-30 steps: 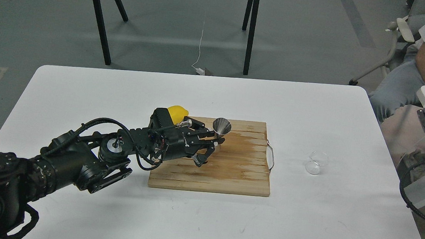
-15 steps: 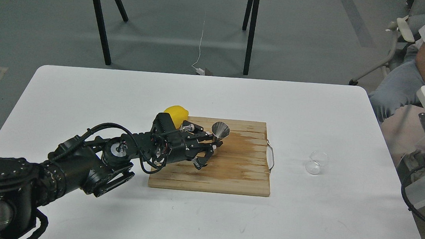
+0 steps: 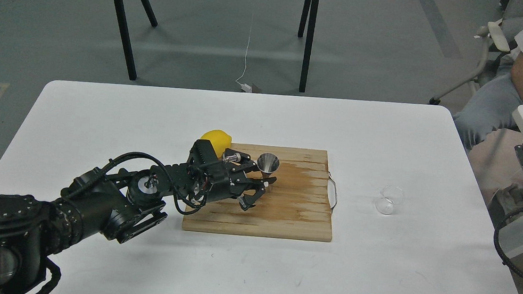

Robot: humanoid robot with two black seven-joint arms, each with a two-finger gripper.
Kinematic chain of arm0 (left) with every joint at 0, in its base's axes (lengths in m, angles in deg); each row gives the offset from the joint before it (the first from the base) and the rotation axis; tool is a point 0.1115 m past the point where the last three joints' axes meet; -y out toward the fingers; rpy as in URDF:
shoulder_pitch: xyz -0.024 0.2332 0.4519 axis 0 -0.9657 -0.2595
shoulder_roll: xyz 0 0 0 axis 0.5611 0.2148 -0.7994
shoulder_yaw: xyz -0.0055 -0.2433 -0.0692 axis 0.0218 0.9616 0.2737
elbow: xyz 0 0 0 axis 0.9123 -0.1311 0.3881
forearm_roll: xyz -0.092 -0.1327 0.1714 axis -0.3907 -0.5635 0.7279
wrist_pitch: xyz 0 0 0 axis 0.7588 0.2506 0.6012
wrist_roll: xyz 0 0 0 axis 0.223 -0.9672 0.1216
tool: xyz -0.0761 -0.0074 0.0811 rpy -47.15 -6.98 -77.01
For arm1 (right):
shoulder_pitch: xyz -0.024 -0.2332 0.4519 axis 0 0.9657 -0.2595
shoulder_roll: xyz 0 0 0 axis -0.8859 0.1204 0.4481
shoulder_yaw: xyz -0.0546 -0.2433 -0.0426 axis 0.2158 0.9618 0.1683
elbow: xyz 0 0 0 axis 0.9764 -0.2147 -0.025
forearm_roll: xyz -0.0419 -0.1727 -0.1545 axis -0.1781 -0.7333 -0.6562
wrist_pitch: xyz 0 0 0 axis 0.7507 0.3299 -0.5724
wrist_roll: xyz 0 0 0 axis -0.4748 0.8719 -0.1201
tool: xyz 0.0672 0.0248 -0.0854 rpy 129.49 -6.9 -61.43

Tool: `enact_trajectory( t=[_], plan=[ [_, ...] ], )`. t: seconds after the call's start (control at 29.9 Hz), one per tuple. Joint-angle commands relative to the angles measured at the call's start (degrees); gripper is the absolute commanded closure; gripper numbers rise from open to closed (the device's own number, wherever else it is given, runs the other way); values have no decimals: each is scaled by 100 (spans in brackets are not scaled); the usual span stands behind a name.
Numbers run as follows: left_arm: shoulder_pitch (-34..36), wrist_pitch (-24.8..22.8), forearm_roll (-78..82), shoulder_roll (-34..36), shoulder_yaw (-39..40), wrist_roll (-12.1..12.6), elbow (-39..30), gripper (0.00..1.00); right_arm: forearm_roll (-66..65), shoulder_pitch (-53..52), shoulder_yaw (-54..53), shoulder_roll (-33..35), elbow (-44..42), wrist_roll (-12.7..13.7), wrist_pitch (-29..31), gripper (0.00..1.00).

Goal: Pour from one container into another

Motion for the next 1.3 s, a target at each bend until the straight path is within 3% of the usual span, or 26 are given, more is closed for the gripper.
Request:
enact_trajectory(
  t=[0.0, 0.23, 0.57, 0.7, 0.84, 0.94, 1.17, 1.27],
  plan=[
    [-8, 29, -3, -9, 0, -9, -61, 32, 0, 1, 0, 6, 0, 0, 0, 0],
    [-17, 91, 5, 17, -17, -44, -97, 20, 0, 1, 0, 6, 0, 8, 0, 0],
    [-25, 47, 5, 500, -97, -71, -193, 14, 9, 80, 0, 6, 0, 0, 0, 0],
    [-43, -23, -3, 1141, -88, 17, -1297, 13, 0, 80, -9, 6, -9, 0, 0, 0],
    [-69, -295, -3, 1809, -62, 447, -2301, 13, 0, 80, -9, 6, -9, 0, 0, 0],
    [-69, -313, -29, 2266, 52, 492, -2759, 13, 9, 106, -9, 49, -9, 0, 0, 0],
    [-104, -304, -634, 2883, 1492, 448, -2892, 12, 9, 115, -9, 129, -9, 0, 0, 0],
    [-87, -471, -1862, 2883, 2055, 221, -2813, 12, 0, 106, 0, 208, -9, 8, 0, 0]
  ],
)
